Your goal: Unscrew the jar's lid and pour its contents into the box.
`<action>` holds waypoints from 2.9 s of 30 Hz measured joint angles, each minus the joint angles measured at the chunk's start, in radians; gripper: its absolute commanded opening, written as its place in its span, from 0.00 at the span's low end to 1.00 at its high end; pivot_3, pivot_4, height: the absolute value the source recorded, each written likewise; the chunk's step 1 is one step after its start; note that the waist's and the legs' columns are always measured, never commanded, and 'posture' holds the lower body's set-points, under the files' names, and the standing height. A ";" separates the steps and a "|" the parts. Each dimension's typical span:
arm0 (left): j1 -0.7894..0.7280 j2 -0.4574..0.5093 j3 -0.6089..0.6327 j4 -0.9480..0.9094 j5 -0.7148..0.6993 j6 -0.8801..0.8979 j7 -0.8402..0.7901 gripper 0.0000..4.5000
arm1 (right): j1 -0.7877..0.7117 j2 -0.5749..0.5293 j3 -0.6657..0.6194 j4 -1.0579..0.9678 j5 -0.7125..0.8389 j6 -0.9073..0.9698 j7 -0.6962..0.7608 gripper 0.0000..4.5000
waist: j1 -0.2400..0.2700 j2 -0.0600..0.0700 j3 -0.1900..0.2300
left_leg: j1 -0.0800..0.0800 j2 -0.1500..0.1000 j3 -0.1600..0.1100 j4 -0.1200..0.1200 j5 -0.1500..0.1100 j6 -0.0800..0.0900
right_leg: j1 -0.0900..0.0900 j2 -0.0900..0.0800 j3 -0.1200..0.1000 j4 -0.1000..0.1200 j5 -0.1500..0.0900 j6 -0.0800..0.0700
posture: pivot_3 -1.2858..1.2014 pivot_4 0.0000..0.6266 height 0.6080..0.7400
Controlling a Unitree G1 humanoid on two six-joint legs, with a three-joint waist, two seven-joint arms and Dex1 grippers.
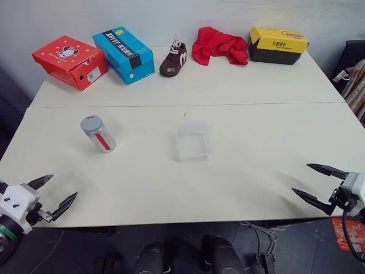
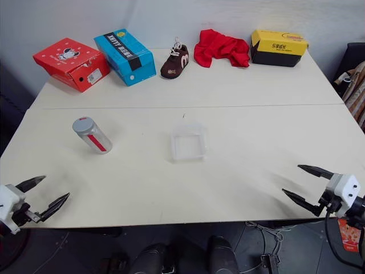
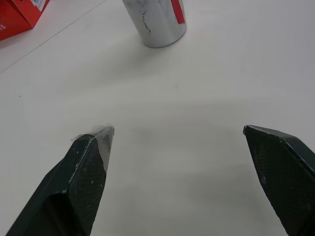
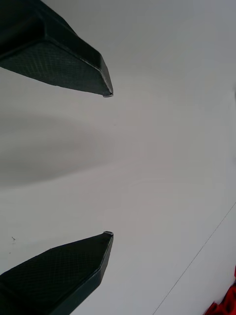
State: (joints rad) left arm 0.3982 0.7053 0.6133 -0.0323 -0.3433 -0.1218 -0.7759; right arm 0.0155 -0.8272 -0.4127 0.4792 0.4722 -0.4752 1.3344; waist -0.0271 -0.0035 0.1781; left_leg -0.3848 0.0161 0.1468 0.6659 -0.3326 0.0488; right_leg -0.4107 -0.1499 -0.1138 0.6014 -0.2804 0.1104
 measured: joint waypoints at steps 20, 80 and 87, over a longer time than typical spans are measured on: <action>-0.001 -0.591 0.063 -0.476 -0.123 0.342 0.714 0.99 | -0.098 0.321 0.107 -0.412 0.195 0.117 -0.035 1.00 | 0.045 -0.006 -0.002 | 0.009 -0.001 0.000 0.002 -0.001 0.001 | 0.010 0.000 0.001 0.001 0.000 0.000 | 0.52 0.24 1.00; -0.758 -0.661 -0.418 0.110 0.425 0.201 1.126 0.53 | 0.050 0.323 0.090 -0.513 0.185 0.187 -0.137 1.00 | 0.054 -0.006 -0.002 | 0.011 0.000 0.000 0.001 0.002 0.006 | 0.014 0.002 -0.003 0.000 0.001 0.001 | 0.52 0.24 1.00; -0.759 -0.614 -0.368 0.112 0.298 0.170 0.996 0.52 | 0.056 0.329 0.091 -0.515 0.186 0.181 -0.152 1.00 | 0.052 -0.006 -0.002 | 0.011 0.000 0.000 0.001 0.001 0.004 | 0.013 0.002 -0.003 0.001 0.001 0.001 | 0.52 0.24 1.00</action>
State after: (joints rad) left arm -0.3610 0.0909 0.2453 0.0793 -0.0452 0.0481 0.2198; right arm 0.0713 -0.4985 -0.3222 -0.0363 0.6582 -0.2942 1.1823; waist 0.0252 -0.0095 0.1762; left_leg -0.3739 0.0160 0.1466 0.6672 -0.3312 0.0529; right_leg -0.3973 -0.1483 -0.1164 0.6020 -0.2798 0.1114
